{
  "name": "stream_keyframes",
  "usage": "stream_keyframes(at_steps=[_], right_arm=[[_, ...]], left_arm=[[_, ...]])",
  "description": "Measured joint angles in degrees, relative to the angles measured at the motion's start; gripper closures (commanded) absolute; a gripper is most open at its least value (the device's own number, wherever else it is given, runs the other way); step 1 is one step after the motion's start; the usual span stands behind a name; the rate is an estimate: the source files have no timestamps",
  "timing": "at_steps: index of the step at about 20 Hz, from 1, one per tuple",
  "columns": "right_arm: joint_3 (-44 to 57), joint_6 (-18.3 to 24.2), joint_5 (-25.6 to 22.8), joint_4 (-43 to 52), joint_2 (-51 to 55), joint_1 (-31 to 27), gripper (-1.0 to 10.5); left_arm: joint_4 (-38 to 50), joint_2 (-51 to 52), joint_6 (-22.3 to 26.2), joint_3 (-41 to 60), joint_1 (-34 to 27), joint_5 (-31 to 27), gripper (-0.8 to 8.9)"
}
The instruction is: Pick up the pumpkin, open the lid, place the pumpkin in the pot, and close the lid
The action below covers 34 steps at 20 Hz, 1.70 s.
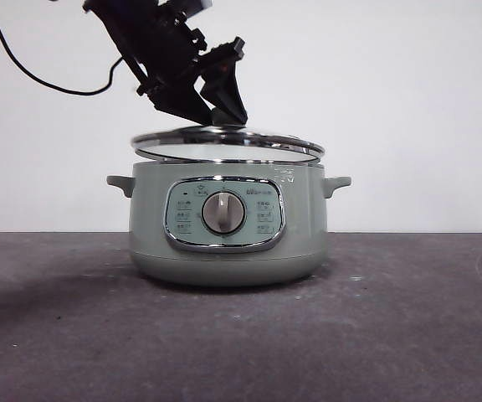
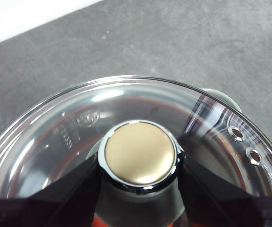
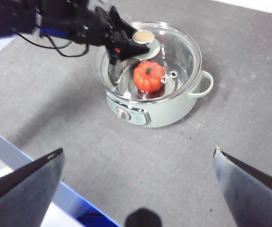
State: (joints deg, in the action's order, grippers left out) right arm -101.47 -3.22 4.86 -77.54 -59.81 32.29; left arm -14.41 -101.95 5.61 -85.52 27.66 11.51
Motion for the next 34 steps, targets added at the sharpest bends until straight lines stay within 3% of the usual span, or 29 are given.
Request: stream_keyframes(at_steps=[4, 28, 30, 32, 33, 34], right_arm=[[0.0, 0.0, 4.1, 0.0, 0.1, 0.0, 3.8], [0.0, 0.0, 4.2, 0.0, 0.1, 0.0, 3.8], [0.0, 0.0, 4.2, 0.0, 0.2, 0.0, 3.8], [0.0, 0.0, 4.2, 0.0, 0.2, 0.0, 3.8], [0.0, 0.0, 4.2, 0.0, 0.2, 0.0, 3.8], [0.0, 0.0, 4.2, 0.0, 0.2, 0.0, 3.8]], left_arm=[[0.9, -0.3, 0.1, 0.0, 0.0, -0.9, 8.26], [-0.2, -2.8, 0.5, -0.9, 0.0, -0.8, 8.26], [-1.0, -2.8, 0.5, -1.2, 0.0, -0.9, 6.96], [-2.0, -2.8, 0.5, -1.6, 0.1, -0.9, 3.59], [-2.5, -2.8, 0.5, -1.7, 0.1, -0.9, 2.57], [-3.0, -2.8, 0.4, -1.8, 0.1, -0.9, 2.47]])
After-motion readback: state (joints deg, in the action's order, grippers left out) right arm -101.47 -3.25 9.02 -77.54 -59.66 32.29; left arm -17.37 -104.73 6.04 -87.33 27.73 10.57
